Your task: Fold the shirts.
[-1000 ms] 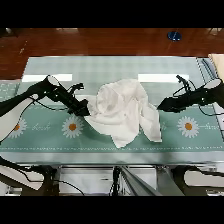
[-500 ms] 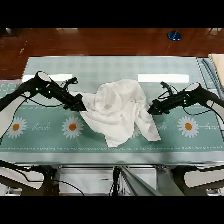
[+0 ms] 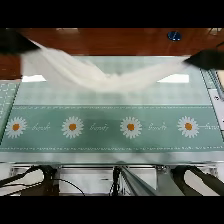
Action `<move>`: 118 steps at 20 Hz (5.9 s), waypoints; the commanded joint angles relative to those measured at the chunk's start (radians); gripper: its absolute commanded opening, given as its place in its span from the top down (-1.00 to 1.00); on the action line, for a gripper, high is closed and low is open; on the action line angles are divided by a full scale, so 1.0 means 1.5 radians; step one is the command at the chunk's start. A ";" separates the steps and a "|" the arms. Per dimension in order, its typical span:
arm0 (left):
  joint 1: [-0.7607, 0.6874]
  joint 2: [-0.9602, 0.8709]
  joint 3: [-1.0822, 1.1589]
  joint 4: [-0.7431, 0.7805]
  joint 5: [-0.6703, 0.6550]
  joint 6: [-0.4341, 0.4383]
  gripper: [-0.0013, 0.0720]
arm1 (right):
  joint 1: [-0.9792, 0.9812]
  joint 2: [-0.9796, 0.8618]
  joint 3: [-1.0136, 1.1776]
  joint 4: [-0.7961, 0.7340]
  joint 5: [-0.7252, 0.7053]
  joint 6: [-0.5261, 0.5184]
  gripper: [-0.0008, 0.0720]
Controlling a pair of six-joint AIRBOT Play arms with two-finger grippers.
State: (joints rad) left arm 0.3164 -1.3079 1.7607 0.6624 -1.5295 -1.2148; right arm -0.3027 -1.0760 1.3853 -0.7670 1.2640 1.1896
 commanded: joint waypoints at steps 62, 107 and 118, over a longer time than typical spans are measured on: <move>-0.002 -0.237 -0.416 -0.348 0.375 0.071 0.90 | 0.290 -0.481 0.254 -0.389 -0.213 0.228 0.92; 0.024 -0.552 0.121 0.230 0.050 -0.036 -0.49 | 0.220 -0.243 0.023 -0.228 0.102 0.176 -0.45; -0.025 -0.575 0.171 0.262 0.031 -0.094 0.91 | 0.218 -0.170 0.020 -0.353 0.117 0.192 -0.53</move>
State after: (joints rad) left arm 0.2749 -2.1784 2.0098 1.0428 -1.4559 -1.3437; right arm 0.0273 -1.3609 1.4193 -1.1763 1.4193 1.4559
